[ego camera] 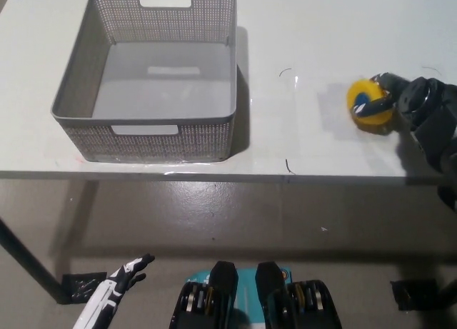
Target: Use the right hand to pick up a yellow duck toy and place it into a container on the left hand side
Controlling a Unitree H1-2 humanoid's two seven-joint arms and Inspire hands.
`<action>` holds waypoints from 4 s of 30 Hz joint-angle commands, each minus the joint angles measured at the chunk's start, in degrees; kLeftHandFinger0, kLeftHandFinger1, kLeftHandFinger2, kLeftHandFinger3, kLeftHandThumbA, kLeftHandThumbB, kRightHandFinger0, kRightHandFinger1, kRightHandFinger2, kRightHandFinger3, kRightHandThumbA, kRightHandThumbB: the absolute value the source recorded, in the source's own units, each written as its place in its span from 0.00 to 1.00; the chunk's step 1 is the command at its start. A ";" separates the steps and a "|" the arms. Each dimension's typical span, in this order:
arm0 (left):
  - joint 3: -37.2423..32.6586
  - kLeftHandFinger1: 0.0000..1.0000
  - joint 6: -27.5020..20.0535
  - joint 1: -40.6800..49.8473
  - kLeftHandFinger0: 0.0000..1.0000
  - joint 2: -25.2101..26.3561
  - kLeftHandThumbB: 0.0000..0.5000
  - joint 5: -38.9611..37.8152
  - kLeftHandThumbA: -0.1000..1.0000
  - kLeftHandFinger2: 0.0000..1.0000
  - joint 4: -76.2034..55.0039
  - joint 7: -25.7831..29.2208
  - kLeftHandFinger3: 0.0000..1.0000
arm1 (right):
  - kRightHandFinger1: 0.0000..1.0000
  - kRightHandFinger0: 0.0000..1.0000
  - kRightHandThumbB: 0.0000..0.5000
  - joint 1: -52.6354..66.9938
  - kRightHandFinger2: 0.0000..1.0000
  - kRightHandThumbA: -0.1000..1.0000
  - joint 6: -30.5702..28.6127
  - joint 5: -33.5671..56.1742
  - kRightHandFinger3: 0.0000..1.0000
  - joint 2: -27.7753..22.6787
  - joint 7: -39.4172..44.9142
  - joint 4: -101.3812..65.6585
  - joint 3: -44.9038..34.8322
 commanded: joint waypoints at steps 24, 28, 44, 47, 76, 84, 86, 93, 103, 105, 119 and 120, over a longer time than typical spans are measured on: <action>0.47 1.00 -0.23 -1.66 1.00 1.35 0.59 -0.24 1.00 1.00 -2.03 -0.53 1.00 | 0.58 0.11 0.34 -1.28 0.91 0.00 -13.30 3.94 0.87 -1.70 -21.93 -0.83 -7.10; 0.44 1.00 0.10 -1.68 1.00 1.35 0.58 -0.24 1.00 1.00 -2.17 -0.56 1.00 | 0.50 0.03 0.39 -3.34 0.86 0.00 -16.32 4.73 0.84 -1.62 -24.12 -1.52 -8.42; 0.07 1.00 -0.37 -1.13 1.00 1.29 0.53 0.55 1.00 1.00 -2.13 -0.48 1.00 | 0.41 0.00 0.34 -12.89 0.80 0.00 -21.27 5.38 0.86 3.51 -25.69 -7.26 -10.44; 0.07 1.00 -0.21 -1.08 1.00 1.31 0.54 0.35 1.00 1.00 -2.15 -0.62 1.00 | 0.39 0.00 0.31 -13.55 0.79 0.00 -21.14 5.53 0.86 5.26 -25.45 -10.07 -10.55; -1.71 1.00 -2.32 -1.53 1.00 2.07 0.61 4.43 1.00 1.00 -2.17 -1.06 1.00 | 0.44 0.00 0.29 -14.80 0.78 0.00 -21.76 1.78 0.88 25.04 -29.23 -8.74 -5.33; -1.78 1.00 -0.51 -1.64 1.00 2.72 0.64 4.76 1.00 1.00 -3.58 -1.43 1.00 | 0.68 0.39 0.50 -14.64 0.89 0.09 -18.90 3.17 1.00 24.46 -25.98 -7.41 -6.15; -1.79 1.00 -0.01 -1.72 1.00 2.72 0.65 4.14 1.00 1.00 -3.89 -1.78 1.00 | 1.00 1.00 0.71 -15.19 1.00 0.43 -17.21 2.94 1.00 23.57 -20.41 -7.24 -5.36; -2.04 1.00 -0.67 -1.36 1.00 3.03 0.64 4.61 1.00 1.00 -3.64 -1.78 1.00 | 1.00 1.00 0.97 -14.24 1.00 0.82 -14.09 1.21 1.00 22.48 -16.08 -8.05 -3.07; -1.80 1.00 -1.38 -1.66 1.00 2.99 0.65 4.65 1.00 1.00 -3.37 -1.68 1.00 | 1.00 1.00 0.83 -13.66 1.00 0.72 -13.46 1.84 1.00 21.33 -15.65 -8.63 -2.75; -1.79 1.00 -1.27 -1.47 1.00 2.91 0.65 4.55 1.00 1.00 -3.34 -1.72 1.00 | 1.00 1.00 0.78 -12.90 1.00 0.68 -14.02 1.86 1.00 20.55 -15.93 -9.01 -2.83; -1.84 1.00 -0.79 -2.34 1.00 3.53 0.65 4.91 1.00 1.00 -3.58 -2.20 1.00 | 1.00 1.00 0.62 -0.01 1.00 0.72 -9.00 2.32 1.00 5.16 -12.38 -49.83 -9.04; -1.80 1.00 -0.84 -2.40 1.00 3.45 0.63 4.87 1.00 1.00 -3.43 -2.13 1.00 | 1.00 1.00 0.61 0.91 1.00 0.72 -8.49 2.77 1.00 4.23 -11.83 -53.05 -9.91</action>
